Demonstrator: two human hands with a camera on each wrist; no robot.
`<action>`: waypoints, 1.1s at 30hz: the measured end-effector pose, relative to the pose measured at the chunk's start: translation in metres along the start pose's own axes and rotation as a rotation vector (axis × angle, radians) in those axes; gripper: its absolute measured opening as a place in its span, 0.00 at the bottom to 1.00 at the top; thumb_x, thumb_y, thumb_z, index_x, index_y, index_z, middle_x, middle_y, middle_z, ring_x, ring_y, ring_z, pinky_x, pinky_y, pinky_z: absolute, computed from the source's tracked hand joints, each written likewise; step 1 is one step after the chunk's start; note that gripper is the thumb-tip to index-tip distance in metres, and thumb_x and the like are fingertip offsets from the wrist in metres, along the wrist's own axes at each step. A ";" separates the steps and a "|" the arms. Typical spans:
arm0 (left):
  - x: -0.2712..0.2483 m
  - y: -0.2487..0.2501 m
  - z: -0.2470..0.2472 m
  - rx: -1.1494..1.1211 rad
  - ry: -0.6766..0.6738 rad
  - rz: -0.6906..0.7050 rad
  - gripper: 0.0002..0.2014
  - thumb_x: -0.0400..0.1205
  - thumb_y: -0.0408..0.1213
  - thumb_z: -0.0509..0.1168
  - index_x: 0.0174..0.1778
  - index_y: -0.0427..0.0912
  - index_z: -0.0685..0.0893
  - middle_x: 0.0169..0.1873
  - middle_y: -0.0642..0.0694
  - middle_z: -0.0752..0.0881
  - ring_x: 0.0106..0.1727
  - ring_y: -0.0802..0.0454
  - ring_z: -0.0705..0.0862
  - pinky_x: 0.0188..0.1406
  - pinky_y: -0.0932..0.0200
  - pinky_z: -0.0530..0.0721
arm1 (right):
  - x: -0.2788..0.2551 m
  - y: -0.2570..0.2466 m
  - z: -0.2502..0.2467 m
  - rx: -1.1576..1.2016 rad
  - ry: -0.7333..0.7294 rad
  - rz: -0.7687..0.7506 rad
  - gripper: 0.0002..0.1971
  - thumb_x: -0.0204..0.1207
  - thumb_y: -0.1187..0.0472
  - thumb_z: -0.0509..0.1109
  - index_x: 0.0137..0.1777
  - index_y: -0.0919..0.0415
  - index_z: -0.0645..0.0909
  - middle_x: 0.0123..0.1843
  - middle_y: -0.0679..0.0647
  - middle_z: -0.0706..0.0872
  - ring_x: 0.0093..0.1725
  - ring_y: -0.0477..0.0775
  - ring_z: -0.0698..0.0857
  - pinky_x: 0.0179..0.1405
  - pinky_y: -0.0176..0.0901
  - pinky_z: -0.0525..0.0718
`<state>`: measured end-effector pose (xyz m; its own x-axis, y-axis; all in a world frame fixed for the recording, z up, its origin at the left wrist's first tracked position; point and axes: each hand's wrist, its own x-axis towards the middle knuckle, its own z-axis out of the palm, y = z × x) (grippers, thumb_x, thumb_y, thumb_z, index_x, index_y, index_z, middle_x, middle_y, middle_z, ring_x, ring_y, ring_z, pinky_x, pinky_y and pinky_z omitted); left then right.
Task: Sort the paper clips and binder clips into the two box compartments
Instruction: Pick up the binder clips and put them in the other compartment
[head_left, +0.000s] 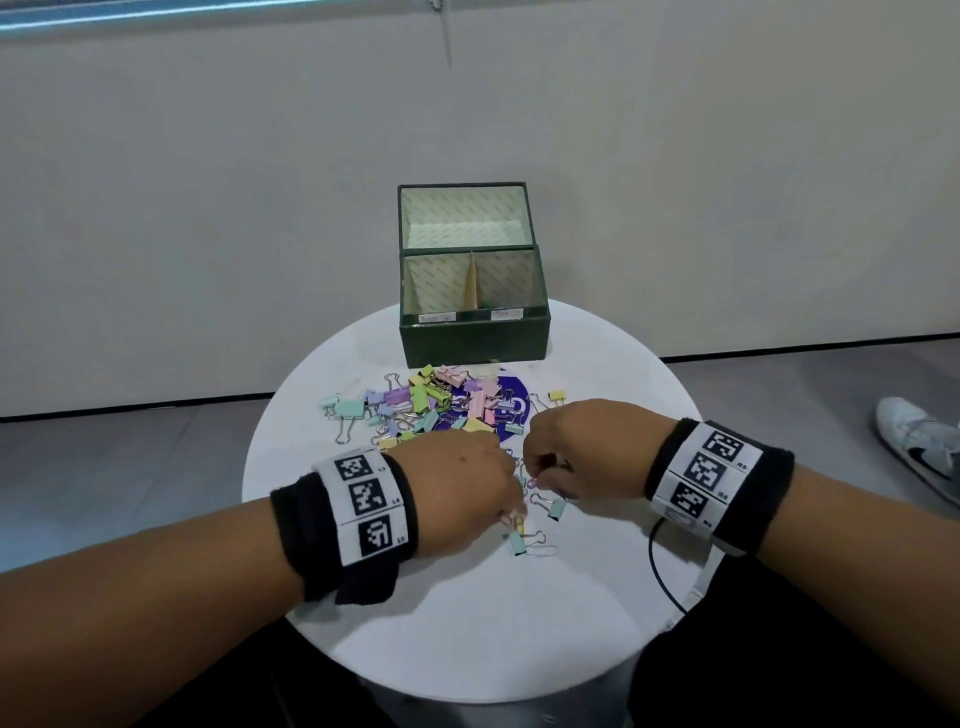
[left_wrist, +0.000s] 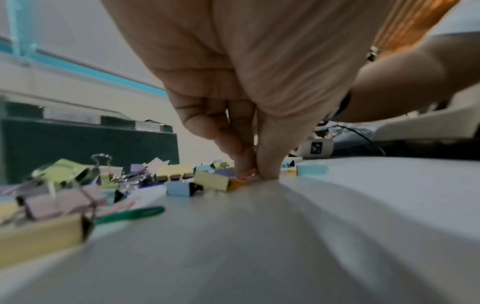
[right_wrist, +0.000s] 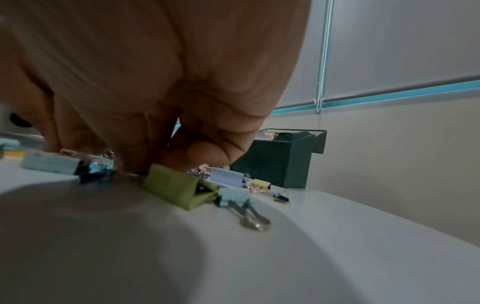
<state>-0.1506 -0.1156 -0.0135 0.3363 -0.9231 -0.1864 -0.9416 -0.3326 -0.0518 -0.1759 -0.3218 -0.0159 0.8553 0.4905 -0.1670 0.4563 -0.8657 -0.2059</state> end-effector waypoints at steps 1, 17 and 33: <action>0.002 0.000 0.002 0.037 0.005 0.018 0.11 0.85 0.41 0.61 0.60 0.56 0.85 0.46 0.53 0.85 0.50 0.48 0.79 0.49 0.48 0.84 | 0.001 -0.001 0.000 -0.009 0.008 -0.005 0.04 0.79 0.52 0.68 0.45 0.50 0.82 0.46 0.44 0.83 0.44 0.52 0.82 0.44 0.50 0.83; -0.008 -0.057 -0.031 -1.562 0.080 -0.659 0.13 0.86 0.25 0.61 0.60 0.40 0.88 0.36 0.41 0.88 0.32 0.51 0.83 0.32 0.59 0.88 | -0.002 0.009 -0.012 0.130 0.148 0.092 0.21 0.77 0.62 0.65 0.65 0.40 0.85 0.49 0.38 0.86 0.43 0.45 0.78 0.41 0.38 0.77; 0.035 -0.020 -0.027 -0.135 -0.131 -0.333 0.14 0.83 0.38 0.60 0.59 0.61 0.83 0.45 0.55 0.84 0.48 0.49 0.83 0.51 0.50 0.86 | 0.000 0.009 -0.009 0.166 0.187 0.082 0.07 0.71 0.59 0.56 0.43 0.50 0.75 0.39 0.44 0.78 0.40 0.55 0.76 0.41 0.49 0.78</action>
<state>-0.1197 -0.1466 0.0079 0.6109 -0.7302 -0.3058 -0.7675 -0.6411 -0.0025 -0.1701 -0.3306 -0.0090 0.9253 0.3790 -0.0116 0.3502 -0.8661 -0.3568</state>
